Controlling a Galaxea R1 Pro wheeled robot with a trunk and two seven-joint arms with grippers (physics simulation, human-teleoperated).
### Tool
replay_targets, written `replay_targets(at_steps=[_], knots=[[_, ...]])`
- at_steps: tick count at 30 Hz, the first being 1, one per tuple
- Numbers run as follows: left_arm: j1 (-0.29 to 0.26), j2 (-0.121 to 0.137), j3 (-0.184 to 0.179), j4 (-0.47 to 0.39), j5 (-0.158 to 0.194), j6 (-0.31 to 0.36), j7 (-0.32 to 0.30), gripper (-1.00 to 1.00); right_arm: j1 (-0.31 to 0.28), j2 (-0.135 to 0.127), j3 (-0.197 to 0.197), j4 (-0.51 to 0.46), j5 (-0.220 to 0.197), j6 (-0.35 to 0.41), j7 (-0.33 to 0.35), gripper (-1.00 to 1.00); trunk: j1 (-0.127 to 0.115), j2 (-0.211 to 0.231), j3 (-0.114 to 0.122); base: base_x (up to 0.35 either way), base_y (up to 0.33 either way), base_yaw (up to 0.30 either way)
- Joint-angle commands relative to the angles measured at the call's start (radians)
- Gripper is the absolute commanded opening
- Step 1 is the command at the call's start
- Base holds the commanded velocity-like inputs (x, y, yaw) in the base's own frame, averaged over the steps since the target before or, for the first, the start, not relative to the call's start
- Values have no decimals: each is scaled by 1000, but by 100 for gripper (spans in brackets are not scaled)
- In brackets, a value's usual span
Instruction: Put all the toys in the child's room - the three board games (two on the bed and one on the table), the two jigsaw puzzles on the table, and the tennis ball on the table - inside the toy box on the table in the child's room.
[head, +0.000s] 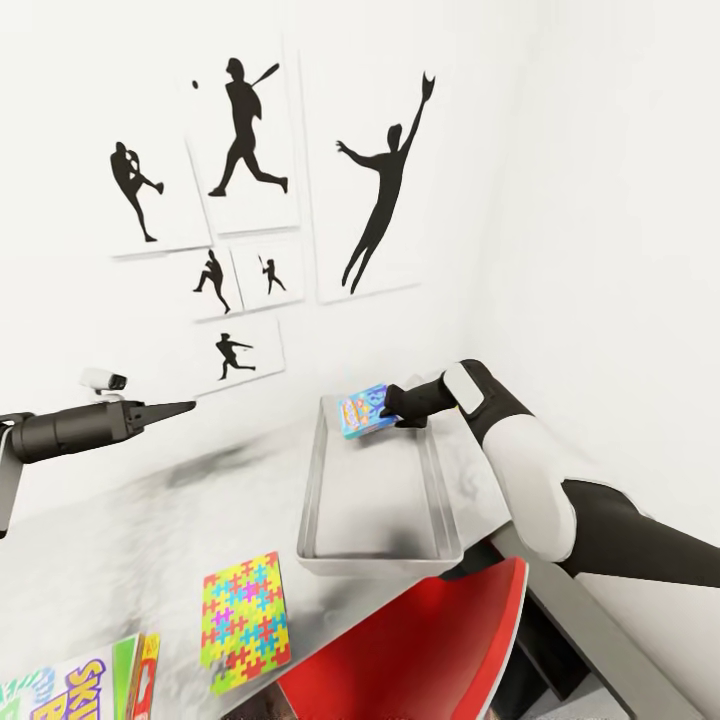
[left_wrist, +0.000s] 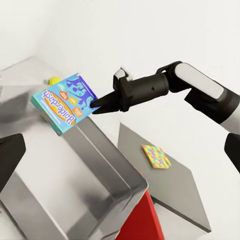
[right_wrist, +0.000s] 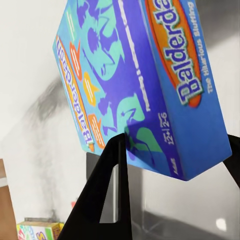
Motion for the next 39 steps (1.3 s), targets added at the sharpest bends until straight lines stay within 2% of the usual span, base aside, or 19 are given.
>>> replay_targets(at_steps=[1,8,30,39], knots=[[-1,1,5,0,2,11,-2,100,-1,1,-7,-1,10,4,7,-100,1,-2,-4,0,0,0],[-1,1,24,0,2,11,-2,100,-1,3,-7,-1,12,4,7,-100,1,-2,-15,0,0,0],[0,0,25,-14,3,11,-2,100,-2,4,-6,-15,15,0,7,-100,1,-2,-52,0,0,0],[-1,-2,26,-15,3,11,-2,100,-4,5,-5,-16,17,-34,7,-100,1,-2,-67,0,0,0]])
